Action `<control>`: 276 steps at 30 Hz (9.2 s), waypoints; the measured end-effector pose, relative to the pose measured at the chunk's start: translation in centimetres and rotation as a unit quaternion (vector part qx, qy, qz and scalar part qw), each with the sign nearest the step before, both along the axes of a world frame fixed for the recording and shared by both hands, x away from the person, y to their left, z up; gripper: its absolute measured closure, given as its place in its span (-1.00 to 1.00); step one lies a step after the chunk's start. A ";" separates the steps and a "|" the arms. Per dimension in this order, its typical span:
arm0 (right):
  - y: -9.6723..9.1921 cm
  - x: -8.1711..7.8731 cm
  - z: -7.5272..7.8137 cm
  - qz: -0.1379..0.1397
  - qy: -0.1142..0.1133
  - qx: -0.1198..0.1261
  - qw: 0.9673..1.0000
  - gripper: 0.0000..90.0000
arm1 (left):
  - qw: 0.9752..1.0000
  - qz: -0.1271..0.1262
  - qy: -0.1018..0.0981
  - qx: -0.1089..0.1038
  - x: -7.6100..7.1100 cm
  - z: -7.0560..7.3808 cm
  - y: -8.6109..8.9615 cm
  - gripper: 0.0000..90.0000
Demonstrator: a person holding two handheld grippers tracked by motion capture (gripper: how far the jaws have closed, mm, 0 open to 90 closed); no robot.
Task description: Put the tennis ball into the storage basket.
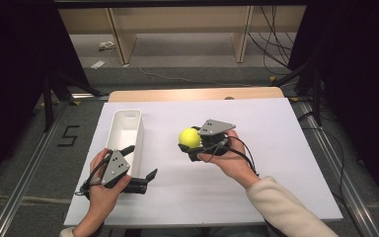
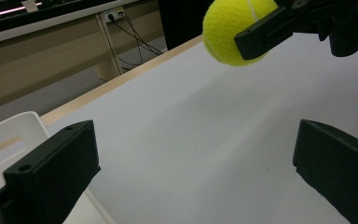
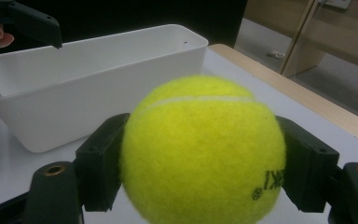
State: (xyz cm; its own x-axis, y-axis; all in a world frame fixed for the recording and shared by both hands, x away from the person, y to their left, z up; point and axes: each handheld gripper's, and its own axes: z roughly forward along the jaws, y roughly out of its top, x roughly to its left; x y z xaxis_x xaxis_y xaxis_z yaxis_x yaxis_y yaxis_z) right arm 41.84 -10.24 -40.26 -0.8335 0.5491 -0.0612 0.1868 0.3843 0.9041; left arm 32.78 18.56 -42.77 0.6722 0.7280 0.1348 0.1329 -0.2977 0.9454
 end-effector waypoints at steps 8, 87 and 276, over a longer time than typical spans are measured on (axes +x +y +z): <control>0.5 0.1 0.0 0.007 0.001 0.002 1.000 -0.41 | 1.000 -0.001 -0.001 0.001 0.0 0.0 0.0 -1.00; 2.8 1.2 0.4 0.004 0.005 0.016 1.000 -0.41 | 1.000 0.000 -0.004 -0.002 -0.1 0.1 0.1 -1.00; 10.1 3.0 -0.6 0.031 0.020 0.010 0.999 -0.41 | 1.000 0.002 -0.007 -0.013 -0.3 0.3 0.2 -1.00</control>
